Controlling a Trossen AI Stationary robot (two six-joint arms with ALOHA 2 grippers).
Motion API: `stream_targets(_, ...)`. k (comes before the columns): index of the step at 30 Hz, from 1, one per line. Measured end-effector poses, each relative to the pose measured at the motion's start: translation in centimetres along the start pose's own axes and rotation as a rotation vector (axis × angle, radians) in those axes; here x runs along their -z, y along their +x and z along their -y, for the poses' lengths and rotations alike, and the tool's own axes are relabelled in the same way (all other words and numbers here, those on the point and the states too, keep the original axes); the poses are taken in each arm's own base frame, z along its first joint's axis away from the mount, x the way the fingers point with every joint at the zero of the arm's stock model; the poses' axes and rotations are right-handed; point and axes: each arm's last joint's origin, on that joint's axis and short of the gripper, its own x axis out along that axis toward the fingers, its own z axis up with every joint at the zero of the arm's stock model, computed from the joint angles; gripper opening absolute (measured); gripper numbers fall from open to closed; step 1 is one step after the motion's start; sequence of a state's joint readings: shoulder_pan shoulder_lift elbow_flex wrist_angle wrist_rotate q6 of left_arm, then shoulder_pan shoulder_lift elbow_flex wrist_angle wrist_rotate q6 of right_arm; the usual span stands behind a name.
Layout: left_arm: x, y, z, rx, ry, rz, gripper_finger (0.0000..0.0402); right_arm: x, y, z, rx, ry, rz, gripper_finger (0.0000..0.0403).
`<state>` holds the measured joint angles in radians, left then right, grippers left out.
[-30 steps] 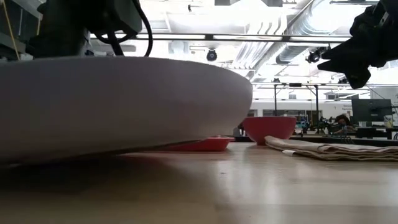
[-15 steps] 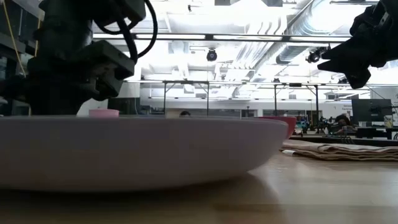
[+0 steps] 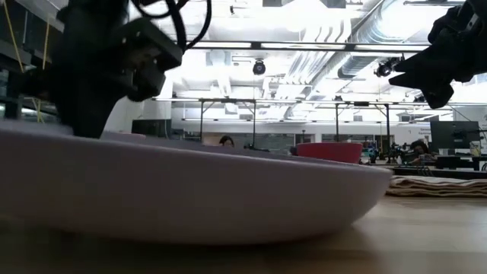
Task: Set up tray
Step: Put the light purple plate on the orange tray
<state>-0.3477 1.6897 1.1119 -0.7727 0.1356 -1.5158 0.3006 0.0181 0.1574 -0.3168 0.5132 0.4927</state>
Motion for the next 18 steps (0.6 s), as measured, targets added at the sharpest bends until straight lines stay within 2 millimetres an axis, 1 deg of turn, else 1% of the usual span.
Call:
stream_targets(3, 0.2, -1.5, 0.7, -0.02, 0.012, -0.002, 0.0013, 0.0, 0.0, 0.0, -0.004, -0.001, -0.002, 0.0113)
stream_targets(8, 0.5, -4.7, 2.1, -0.028, 0.055, 0.011, 0.0013, 0.0, 0.0, 0.0, -0.004, -0.004, -0.003, 0.0113)
stream_targets(14, 0.9, -9.6, 3.3, -0.04, 0.072, 0.088, 0.0013, 0.0, 0.0, 0.0, -0.004, -0.004, -0.003, 0.0113)
stream_targets(18, 1.2, -13.1, 3.9, -0.013, 0.075, 0.135, 0.0013, 0.0, 0.0, 0.0, -0.004, -0.003, -0.003, 0.0113)
